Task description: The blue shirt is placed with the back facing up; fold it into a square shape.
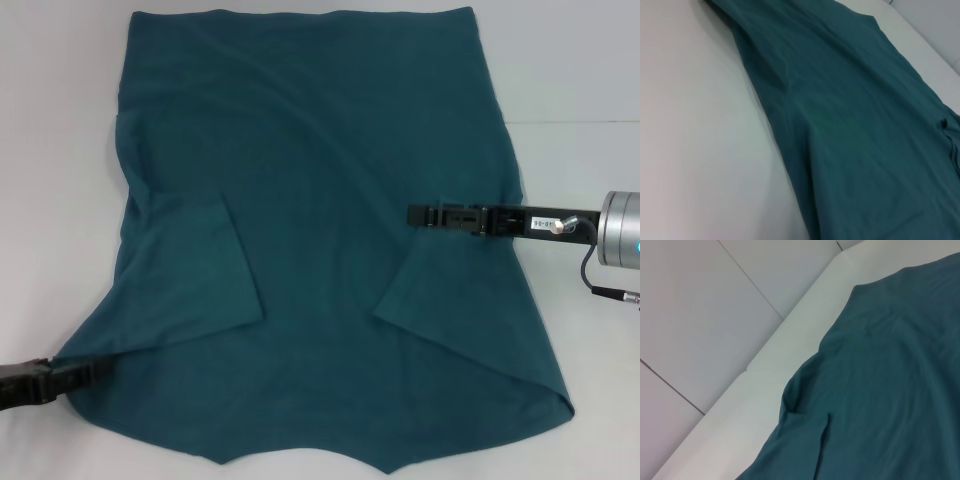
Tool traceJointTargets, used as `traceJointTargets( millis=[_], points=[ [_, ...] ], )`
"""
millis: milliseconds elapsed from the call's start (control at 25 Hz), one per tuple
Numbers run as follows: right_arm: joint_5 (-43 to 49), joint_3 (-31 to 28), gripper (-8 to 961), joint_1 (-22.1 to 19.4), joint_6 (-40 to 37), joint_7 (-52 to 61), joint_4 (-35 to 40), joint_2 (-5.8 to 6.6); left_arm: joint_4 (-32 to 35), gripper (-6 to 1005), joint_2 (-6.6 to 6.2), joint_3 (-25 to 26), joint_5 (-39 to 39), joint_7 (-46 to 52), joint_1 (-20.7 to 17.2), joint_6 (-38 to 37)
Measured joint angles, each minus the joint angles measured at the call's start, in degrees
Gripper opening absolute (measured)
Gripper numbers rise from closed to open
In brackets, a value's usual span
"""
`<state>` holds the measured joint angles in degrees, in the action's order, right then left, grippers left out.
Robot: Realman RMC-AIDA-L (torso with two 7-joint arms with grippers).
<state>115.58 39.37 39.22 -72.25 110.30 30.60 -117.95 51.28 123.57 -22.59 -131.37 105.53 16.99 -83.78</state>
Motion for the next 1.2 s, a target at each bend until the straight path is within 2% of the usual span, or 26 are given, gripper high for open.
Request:
traceJointTargets(
  millis=[320, 560, 640, 800, 840, 880, 1040, 1200],
  points=[
    [0.0, 0.0, 916, -0.02, 0.0, 0.0, 0.12, 0.0, 0.26, 662, -0.03, 0.06, -0.17, 1.51, 0.2, 1.24],
    [0.08, 0.04, 916, -0.1, 0.0, 0.0, 0.02, 0.01, 0.48, 446, -0.08, -0.09, -0.17, 2.11, 0.73, 1.21],
    [0.3, 0.31, 916, -0.17, 0.0, 0.17, 0.03, 0.3, 0.66, 179, -0.08, -0.08, -0.19, 2.23, 0.85, 0.97],
    [1.44, 0.72, 916, -0.78, -1.86, 1.59, 0.3, 1.07, 1.18, 53, -0.09, -0.1, -0.21, 3.14, 1.39, 0.48],
    [2.08, 0.77, 916, -1.36, -4.58, 2.28, 0.54, 1.82, 1.23, 21, -0.1, -0.08, -0.21, 3.5, 1.54, 0.43],
    [2.08, 0.77, 916, -1.36, -4.58, 2.28, 0.54, 1.82, 1.37, 21, -0.12, -0.05, -0.2, 3.87, 1.65, 0.38],
    [3.66, 0.78, 915, -3.43, -11.18, 5.1, 0.73, 3.66, 2.0, 21, -0.17, 0.25, 0.14, 4.9, 1.71, 0.35],
    [4.0, 0.35, 915, -7.91, -16.9, 9.35, 3.57, 4.86, 2.2, 22, -0.17, 0.26, 0.37, 5.6, 1.71, 0.28]
  ],
)
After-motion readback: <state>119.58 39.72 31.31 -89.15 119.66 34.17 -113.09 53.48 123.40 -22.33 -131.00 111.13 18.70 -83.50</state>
